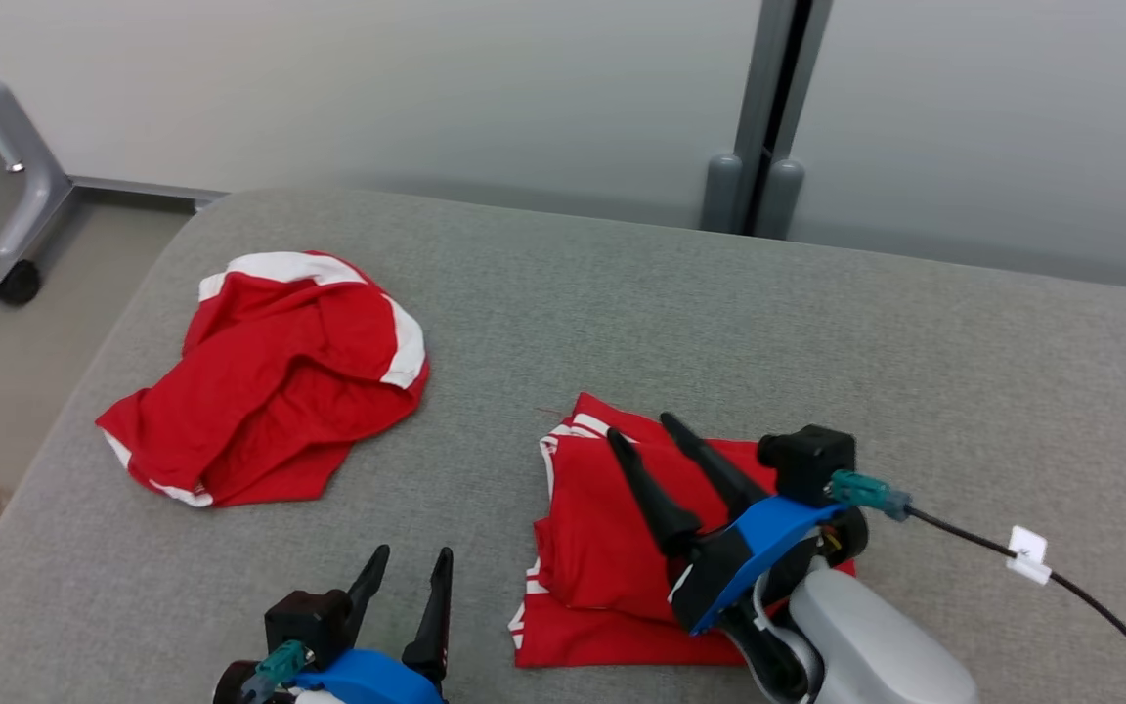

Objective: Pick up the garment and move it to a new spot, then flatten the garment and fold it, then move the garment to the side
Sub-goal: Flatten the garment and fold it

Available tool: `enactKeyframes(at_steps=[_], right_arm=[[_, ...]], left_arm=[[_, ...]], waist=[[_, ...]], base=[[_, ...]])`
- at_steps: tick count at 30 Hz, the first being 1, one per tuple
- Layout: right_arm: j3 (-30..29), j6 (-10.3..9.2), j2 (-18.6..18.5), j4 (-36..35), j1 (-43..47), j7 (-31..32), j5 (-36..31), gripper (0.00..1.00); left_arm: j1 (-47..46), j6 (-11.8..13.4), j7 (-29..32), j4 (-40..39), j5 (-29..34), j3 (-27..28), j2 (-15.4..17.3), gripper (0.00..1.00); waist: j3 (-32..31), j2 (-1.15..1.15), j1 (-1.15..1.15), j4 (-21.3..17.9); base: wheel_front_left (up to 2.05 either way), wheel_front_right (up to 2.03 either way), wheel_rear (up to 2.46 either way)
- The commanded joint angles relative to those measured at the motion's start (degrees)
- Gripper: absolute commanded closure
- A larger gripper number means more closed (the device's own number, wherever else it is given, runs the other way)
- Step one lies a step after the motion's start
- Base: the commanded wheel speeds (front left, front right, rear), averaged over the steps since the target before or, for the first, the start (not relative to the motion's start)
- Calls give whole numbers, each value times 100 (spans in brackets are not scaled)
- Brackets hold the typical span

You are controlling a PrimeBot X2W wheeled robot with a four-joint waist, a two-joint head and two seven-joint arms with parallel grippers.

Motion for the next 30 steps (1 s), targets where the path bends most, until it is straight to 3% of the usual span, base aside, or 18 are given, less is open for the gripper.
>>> enactKeyframes(at_steps=[1, 9, 12, 18, 30], right_arm=[[-328, 0, -40, -62, 29, -18, -286, 0], [-2777, 0, -30, -731, 813, -18, -2250, 0], [-3362, 0, -21, -1010, 1193, -19, -2723, 0], [-3761, 0, -25, -1017, 1609, -20, -3232, 0], [-3619, 0, -25, -710, 2048, -19, -3407, 0]], left_arm=[[-104, 10, -27, -36, 76, 103, 21, 0], [-114, 90, -26, -232, 549, 708, -22, 0], [-64, 91, -26, -273, 635, 899, -43, 0], [97, 178, -26, -326, 858, 1207, -57, 0], [510, 333, -27, -408, 1104, 1423, -61, 0]], waist=[[-74, 0, 0, -192], [-110, 0, 0, -835], [-117, 0, 0, -1000], [-171, 0, 0, -1236], [-484, 0, 0, -1433]], base=[[0, 0, 0], [0, 0, 0], [0, 0, 0], [0, 0, 0], [0, 0, 0]])
